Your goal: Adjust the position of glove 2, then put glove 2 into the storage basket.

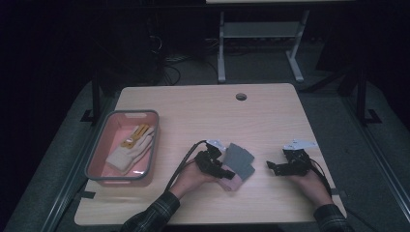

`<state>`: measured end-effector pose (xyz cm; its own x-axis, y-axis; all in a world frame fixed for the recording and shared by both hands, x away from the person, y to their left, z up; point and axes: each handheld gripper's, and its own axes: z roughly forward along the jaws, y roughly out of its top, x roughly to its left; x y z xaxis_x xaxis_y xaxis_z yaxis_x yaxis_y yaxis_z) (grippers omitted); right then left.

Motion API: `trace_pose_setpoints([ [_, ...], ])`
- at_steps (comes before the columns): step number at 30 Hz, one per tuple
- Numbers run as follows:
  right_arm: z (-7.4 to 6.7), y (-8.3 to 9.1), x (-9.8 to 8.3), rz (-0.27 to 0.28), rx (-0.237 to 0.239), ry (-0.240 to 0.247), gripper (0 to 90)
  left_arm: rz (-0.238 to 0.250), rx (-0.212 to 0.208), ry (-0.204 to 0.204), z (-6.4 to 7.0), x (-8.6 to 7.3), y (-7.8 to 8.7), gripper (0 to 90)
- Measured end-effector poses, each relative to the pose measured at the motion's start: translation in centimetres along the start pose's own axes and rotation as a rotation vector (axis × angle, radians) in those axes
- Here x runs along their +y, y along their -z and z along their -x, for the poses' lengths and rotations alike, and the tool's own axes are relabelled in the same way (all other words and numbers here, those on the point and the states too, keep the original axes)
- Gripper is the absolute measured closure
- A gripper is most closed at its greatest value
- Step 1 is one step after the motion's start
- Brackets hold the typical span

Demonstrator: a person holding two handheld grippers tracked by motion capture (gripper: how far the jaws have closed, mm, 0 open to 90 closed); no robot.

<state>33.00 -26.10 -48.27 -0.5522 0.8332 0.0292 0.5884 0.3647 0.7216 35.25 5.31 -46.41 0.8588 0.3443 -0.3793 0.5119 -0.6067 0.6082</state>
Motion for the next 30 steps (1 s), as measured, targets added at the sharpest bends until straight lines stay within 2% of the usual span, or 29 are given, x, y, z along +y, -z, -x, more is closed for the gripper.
trace_pose_setpoints([
  [1,0.0,0.0,0.0,0.0,0.0,0.0,13.2,0.0,0.0,0.0,0.0,0.0,0.0,57.8],
  [2,0.0,0.0,0.0,0.0,0.0,0.0,13.2,-0.011,0.008,-0.023,0.3,0.2,0.1,59.4],
  [3,0.0,0.0,0.0,0.0,0.0,0.0,13.1,-0.012,0.008,-0.029,0.4,0.3,0.2,60.2],
  [8,0.0,0.0,0.0,0.0,0.0,-0.001,13.2,0.001,0.034,-0.042,0.6,0.5,0.9,61.6],
  [9,0.0,0.0,0.0,0.0,0.0,-0.001,13.2,-0.004,0.052,-0.05,0.5,0.6,1.6,61.5],
  [11,0.0,0.0,0.0,0.0,0.0,-0.001,13.1,0.011,0.061,-0.044,0.4,0.7,2.8,61.6],
  [15,0.0,0.0,0.0,0.0,0.0,-0.002,13.1,0.033,0.11,-0.028,0.0,0.9,5.6,61.3],
  [16,0.0,0.0,0.0,0.0,0.0,-0.002,13.1,0.033,0.11,-0.028,0.0,0.9,5.6,61.3],
  [17,0.0,0.0,0.0,-0.001,0.001,-0.003,13.2,0.04,0.139,-0.02,-0.2,0.9,6.9,61.3],
  [24,0.0,0.0,0.0,-0.001,0.0,-0.003,13.1,0.084,0.193,0.008,-0.6,0.9,10.9,61.3],
  [30,0.0,0.0,0.0,-0.001,0.001,-0.003,13.1,0.121,0.237,0.037,-1.2,0.1,14.5,61.2],
])
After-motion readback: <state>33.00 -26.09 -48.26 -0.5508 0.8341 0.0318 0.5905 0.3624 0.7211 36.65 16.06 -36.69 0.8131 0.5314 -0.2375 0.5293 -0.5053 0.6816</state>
